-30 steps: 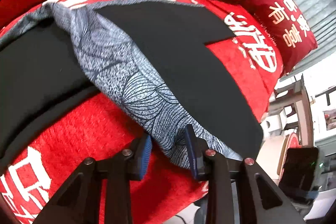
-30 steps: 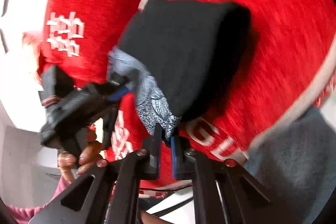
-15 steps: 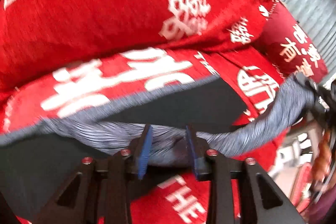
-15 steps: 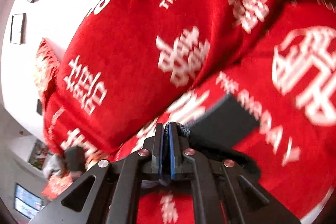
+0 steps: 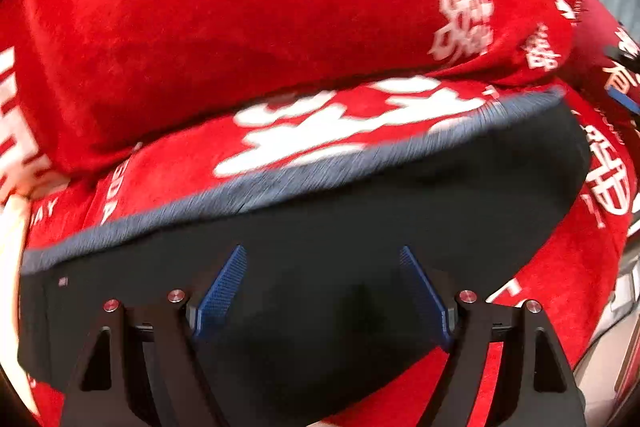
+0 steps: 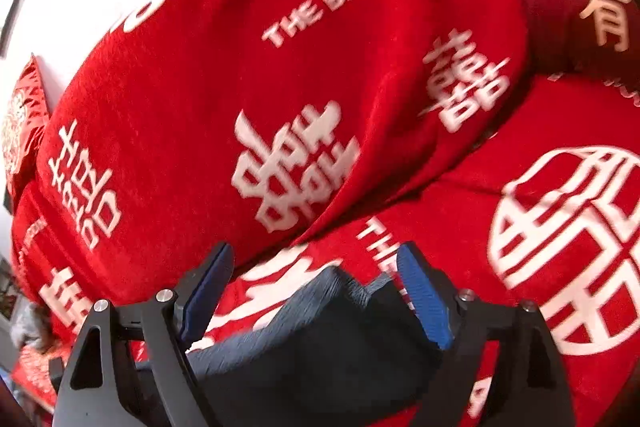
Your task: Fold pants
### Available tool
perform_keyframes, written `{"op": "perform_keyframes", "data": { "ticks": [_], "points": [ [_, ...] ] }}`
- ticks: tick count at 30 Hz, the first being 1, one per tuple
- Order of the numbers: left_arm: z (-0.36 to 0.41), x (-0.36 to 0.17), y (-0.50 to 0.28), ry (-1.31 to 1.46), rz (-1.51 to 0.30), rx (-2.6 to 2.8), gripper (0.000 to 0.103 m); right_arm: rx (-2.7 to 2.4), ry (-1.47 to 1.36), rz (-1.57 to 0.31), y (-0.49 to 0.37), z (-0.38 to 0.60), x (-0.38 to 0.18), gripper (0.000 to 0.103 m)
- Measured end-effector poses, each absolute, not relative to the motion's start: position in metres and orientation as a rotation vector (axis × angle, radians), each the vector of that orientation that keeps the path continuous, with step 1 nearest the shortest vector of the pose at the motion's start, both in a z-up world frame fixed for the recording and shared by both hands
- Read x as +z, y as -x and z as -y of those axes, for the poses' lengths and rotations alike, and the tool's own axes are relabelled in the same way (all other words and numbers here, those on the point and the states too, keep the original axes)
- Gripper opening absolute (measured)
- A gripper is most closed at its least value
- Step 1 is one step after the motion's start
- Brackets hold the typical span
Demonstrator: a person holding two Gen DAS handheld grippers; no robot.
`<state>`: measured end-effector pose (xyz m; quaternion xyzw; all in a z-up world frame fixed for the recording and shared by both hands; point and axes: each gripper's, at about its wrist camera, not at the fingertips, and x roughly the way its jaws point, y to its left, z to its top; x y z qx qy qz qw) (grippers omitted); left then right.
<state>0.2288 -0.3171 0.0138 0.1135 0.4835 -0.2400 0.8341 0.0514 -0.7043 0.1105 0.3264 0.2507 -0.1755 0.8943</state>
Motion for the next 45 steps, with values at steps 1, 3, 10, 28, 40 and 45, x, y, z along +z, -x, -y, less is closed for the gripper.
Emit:
{"op": "perform_keyframes", "data": {
  "ticks": [1, 3, 10, 28, 40, 45],
  "points": [
    [0.313, 0.009, -0.231, -0.241, -1.038, -0.489, 0.080, -0.376, -0.706, -0.528, -0.043, 0.706, 0.106, 0.087],
    [0.306, 0.004, -0.230, -0.248, -1.040, -0.460, 0.080, -0.410, -0.753, -0.563, -0.029, 0.706, 0.091, 0.086],
    [0.295, -0.011, -0.233, -0.230, -1.074, -0.397, 0.080, -0.327, -1.040, -0.692, -0.003, 0.711, -0.005, 0.043],
    [0.275, 0.004, -0.233, -0.277, -1.015, -0.429, 0.080, -0.396, -0.921, -0.720, 0.008, 0.676, 0.015, 0.033],
    [0.311, -0.035, -0.296, -0.207, -1.095, -0.348, 0.080, -0.040, -0.600, -0.952, -0.203, 0.528, -0.003, 0.032],
    [0.300, -0.043, -0.315, -0.192, -1.095, -0.330, 0.085, -0.188, -0.499, -0.933, -0.220, 0.538, -0.010, 0.027]
  ]
}}
